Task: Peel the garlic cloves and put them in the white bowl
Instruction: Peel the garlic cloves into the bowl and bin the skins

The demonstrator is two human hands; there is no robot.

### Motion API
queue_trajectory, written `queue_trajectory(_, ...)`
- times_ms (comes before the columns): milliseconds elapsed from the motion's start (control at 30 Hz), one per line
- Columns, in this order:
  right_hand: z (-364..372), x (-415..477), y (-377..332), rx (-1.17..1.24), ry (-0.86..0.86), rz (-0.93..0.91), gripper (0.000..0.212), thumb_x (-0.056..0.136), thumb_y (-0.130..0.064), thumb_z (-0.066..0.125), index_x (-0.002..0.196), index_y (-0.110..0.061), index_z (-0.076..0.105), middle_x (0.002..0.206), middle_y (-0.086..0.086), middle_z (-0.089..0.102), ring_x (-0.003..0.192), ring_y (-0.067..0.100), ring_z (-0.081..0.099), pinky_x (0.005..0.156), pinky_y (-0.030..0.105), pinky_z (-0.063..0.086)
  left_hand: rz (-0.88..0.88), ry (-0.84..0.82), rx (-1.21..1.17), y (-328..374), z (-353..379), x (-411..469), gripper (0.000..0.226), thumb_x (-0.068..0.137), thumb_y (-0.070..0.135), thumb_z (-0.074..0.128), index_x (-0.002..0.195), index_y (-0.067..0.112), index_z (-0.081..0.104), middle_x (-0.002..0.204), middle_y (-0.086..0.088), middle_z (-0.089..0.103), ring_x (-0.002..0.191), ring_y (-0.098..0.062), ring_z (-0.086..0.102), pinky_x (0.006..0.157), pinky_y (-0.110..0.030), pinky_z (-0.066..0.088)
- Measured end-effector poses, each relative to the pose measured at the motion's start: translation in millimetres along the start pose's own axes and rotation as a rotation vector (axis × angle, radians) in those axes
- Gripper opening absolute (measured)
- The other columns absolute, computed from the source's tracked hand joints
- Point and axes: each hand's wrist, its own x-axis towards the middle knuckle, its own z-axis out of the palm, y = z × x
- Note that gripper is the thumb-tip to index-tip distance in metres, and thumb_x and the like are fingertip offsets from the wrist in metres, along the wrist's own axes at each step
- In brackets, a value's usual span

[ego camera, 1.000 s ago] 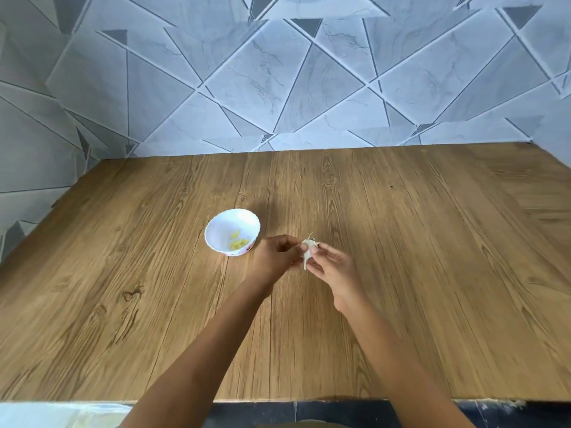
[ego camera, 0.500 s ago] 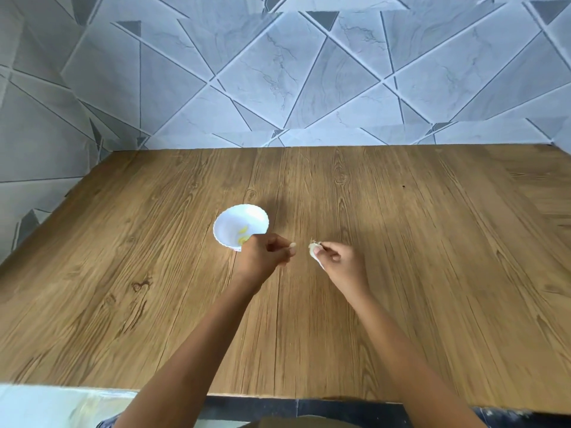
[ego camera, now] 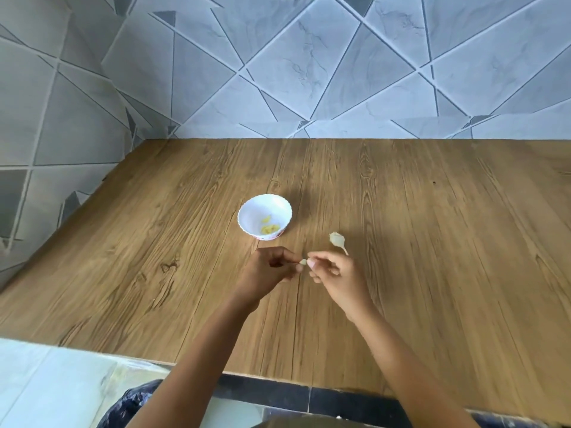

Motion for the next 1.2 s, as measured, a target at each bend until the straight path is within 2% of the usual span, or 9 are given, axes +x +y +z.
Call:
queue_trajectory(100, 1, -8, -9, 0.293, -0.046, 0.184, 0.008, 0.087, -0.004, 0.064, 0.087, -0.009, 0.07, 0.072, 0.002, 0.069, 0.064, 0.006, 0.064, 0.063, 0.017, 0.053, -0.008, -0.043, -0.034, 0, -4, -6, 0.01, 0.084, 0.001, 0.066, 0.086, 0.009, 0.071, 0.066, 0.006, 0.068, 0.062, -0.006, 0.059, 0.063, -0.018, 0.049)
queue_trajectory(267, 5, -18, -8, 0.313, -0.081, 0.249, 0.007, 0.087, -0.006, 0.064, 0.091, -0.002, 0.069, 0.069, 0.002, 0.068, 0.062, 0.006, 0.063, 0.061, 0.016, 0.052, -0.059, -0.065, -0.123, -2, -4, -15, 0.014, 0.085, 0.01, 0.068, 0.095, -0.001, 0.07, 0.076, -0.005, 0.071, 0.07, -0.012, 0.064, 0.067, -0.02, 0.053)
queue_trajectory(333, 8, -21, -1, 0.132, -0.061, 0.182, 0.007, 0.088, -0.01, 0.064, 0.092, -0.008, 0.07, 0.075, -0.001, 0.069, 0.068, 0.008, 0.065, 0.063, 0.02, 0.054, -0.07, -0.032, -0.088, -5, -6, -17, 0.014, 0.085, 0.007, 0.068, 0.093, -0.005, 0.069, 0.074, -0.007, 0.068, 0.067, -0.011, 0.063, 0.064, -0.019, 0.054)
queue_trajectory(500, 6, -31, 30, -0.738, 0.013, -0.314, 0.033, 0.088, -0.027, 0.056, 0.113, -0.008, 0.066, 0.111, 0.006, 0.069, 0.101, 0.023, 0.066, 0.089, 0.036, 0.051, -0.14, -0.106, 0.149, -14, -16, -21, 0.007, 0.083, 0.004, 0.069, 0.086, -0.002, 0.07, 0.069, -0.007, 0.069, 0.063, -0.011, 0.065, 0.062, -0.02, 0.053)
queue_trajectory(633, 9, -40, 40, -0.925, -0.003, -0.299, 0.048, 0.092, -0.032, 0.04, 0.123, -0.002, 0.06, 0.132, 0.015, 0.056, 0.125, 0.029, 0.051, 0.105, 0.043, 0.029, -0.186, -0.123, 0.296, -14, -13, -18, 0.004, 0.083, 0.002, 0.068, 0.079, 0.001, 0.07, 0.069, -0.009, 0.069, 0.058, -0.01, 0.065, 0.059, -0.02, 0.055)
queue_trajectory(767, 9, -41, 39, -0.924, -0.046, -0.265, 0.051, 0.094, -0.034, 0.034, 0.127, -0.003, 0.056, 0.137, 0.014, 0.052, 0.13, 0.028, 0.046, 0.109, 0.041, 0.027, -0.146, -0.064, 0.552, -13, -4, -7, 0.009, 0.082, 0.003, 0.064, 0.077, 0.0, 0.07, 0.063, -0.001, 0.067, 0.059, -0.01, 0.064, 0.063, -0.023, 0.056)
queue_trajectory(900, 9, -42, 39, -0.935, -0.051, -0.243, 0.05, 0.094, -0.033, 0.033, 0.127, -0.003, 0.056, 0.137, 0.014, 0.052, 0.13, 0.028, 0.046, 0.11, 0.04, 0.028, -0.072, -0.058, 0.825, -9, 3, -5, 0.005, 0.081, 0.017, 0.07, 0.08, 0.013, 0.067, 0.077, 0.008, 0.063, 0.082, -0.011, 0.061, 0.074, -0.027, 0.048)
queue_trajectory(1067, 9, -42, 40, -0.906, -0.072, -0.232, 0.05, 0.095, -0.034, 0.033, 0.129, -0.004, 0.055, 0.138, 0.013, 0.05, 0.131, 0.027, 0.044, 0.111, 0.039, 0.025, 0.025, -0.046, 0.796, -11, 3, -14, 0.009, 0.084, 0.014, 0.068, 0.076, 0.018, 0.066, 0.077, 0.011, 0.061, 0.081, -0.009, 0.06, 0.073, -0.023, 0.047)
queue_trajectory(1200, 6, -43, 37, -0.702, -0.035, -0.272, 0.034, 0.093, -0.019, 0.056, 0.123, -0.005, 0.06, 0.131, 0.01, 0.057, 0.124, 0.026, 0.052, 0.104, 0.034, 0.035, 0.07, -0.014, 0.593, -21, -5, -24, 0.003, 0.081, 0.01, 0.071, 0.079, 0.01, 0.071, 0.07, 0.01, 0.064, 0.066, -0.001, 0.057, 0.068, -0.019, 0.045)
